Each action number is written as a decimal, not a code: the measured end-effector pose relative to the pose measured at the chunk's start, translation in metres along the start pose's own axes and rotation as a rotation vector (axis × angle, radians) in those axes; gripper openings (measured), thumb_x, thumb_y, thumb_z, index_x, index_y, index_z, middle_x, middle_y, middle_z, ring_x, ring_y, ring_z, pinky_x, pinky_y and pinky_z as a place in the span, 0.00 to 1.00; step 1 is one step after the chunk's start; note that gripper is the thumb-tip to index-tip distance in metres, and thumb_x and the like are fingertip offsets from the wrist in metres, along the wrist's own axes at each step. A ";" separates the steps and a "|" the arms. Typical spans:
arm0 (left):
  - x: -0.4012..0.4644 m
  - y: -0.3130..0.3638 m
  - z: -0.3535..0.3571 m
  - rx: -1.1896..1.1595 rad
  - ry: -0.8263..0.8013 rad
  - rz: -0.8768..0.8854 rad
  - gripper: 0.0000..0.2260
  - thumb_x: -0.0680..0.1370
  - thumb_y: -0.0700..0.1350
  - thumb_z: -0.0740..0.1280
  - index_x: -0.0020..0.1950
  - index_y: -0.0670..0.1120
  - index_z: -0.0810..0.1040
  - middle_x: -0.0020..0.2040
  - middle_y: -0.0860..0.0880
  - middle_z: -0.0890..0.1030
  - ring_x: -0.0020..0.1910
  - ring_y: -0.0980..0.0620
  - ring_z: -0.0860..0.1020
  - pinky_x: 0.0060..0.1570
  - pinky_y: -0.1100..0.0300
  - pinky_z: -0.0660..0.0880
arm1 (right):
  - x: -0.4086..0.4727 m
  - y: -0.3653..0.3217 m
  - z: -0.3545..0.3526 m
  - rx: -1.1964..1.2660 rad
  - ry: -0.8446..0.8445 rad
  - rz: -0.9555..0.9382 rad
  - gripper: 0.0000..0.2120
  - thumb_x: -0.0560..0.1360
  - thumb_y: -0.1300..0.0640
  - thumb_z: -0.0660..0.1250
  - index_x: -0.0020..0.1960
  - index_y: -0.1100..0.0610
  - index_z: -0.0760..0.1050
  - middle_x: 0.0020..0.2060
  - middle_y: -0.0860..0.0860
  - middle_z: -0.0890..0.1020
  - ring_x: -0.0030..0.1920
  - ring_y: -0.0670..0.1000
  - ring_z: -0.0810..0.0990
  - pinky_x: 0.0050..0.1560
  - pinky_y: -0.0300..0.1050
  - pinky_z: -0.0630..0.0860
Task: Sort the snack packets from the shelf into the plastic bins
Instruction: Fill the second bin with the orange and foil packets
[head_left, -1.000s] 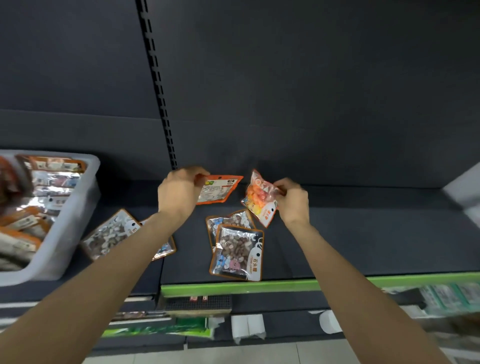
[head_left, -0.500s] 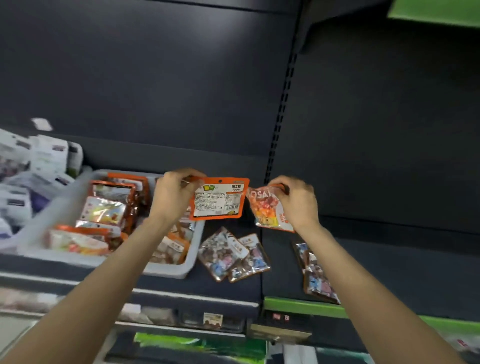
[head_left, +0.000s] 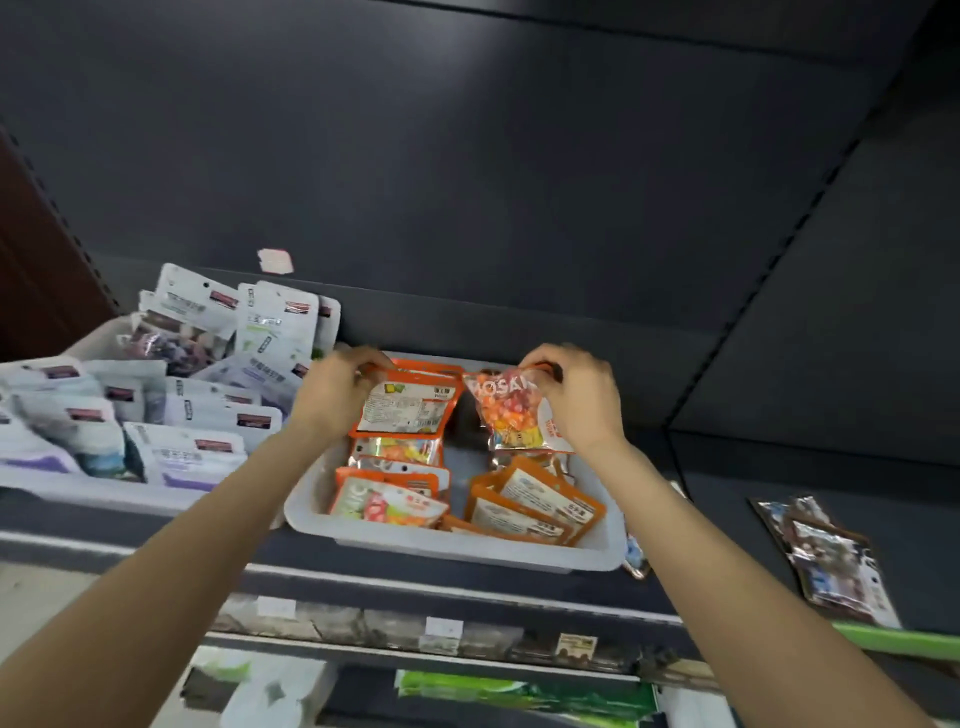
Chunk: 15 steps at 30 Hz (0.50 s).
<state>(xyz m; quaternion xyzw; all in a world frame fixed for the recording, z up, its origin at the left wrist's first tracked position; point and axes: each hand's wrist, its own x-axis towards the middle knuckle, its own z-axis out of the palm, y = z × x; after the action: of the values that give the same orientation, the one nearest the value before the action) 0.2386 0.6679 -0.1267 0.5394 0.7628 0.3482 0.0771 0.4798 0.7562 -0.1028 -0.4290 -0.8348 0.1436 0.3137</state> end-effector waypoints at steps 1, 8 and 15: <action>0.002 -0.008 0.000 0.027 -0.045 0.011 0.07 0.77 0.37 0.65 0.52 0.43 0.82 0.50 0.44 0.83 0.46 0.45 0.81 0.48 0.59 0.74 | 0.001 -0.006 0.006 -0.004 -0.008 0.005 0.06 0.76 0.61 0.66 0.49 0.54 0.81 0.47 0.51 0.82 0.47 0.51 0.80 0.45 0.49 0.78; 0.005 -0.037 0.013 0.148 -0.336 0.012 0.10 0.79 0.39 0.63 0.58 0.46 0.81 0.58 0.46 0.81 0.54 0.47 0.79 0.55 0.58 0.74 | 0.008 -0.038 0.039 -0.004 -0.133 0.026 0.06 0.77 0.59 0.65 0.49 0.54 0.81 0.49 0.51 0.81 0.49 0.50 0.78 0.41 0.41 0.70; -0.007 -0.055 0.009 -0.169 -0.345 -0.053 0.12 0.80 0.40 0.61 0.63 0.44 0.77 0.60 0.46 0.79 0.58 0.47 0.78 0.55 0.61 0.74 | 0.009 -0.059 0.080 -0.070 -0.176 -0.002 0.07 0.77 0.56 0.65 0.50 0.52 0.82 0.53 0.50 0.82 0.53 0.50 0.79 0.49 0.45 0.77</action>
<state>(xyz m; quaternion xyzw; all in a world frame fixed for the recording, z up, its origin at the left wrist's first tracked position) 0.2044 0.6560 -0.1692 0.5625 0.7202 0.3112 0.2610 0.3873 0.7309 -0.1305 -0.4246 -0.8641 0.1510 0.2241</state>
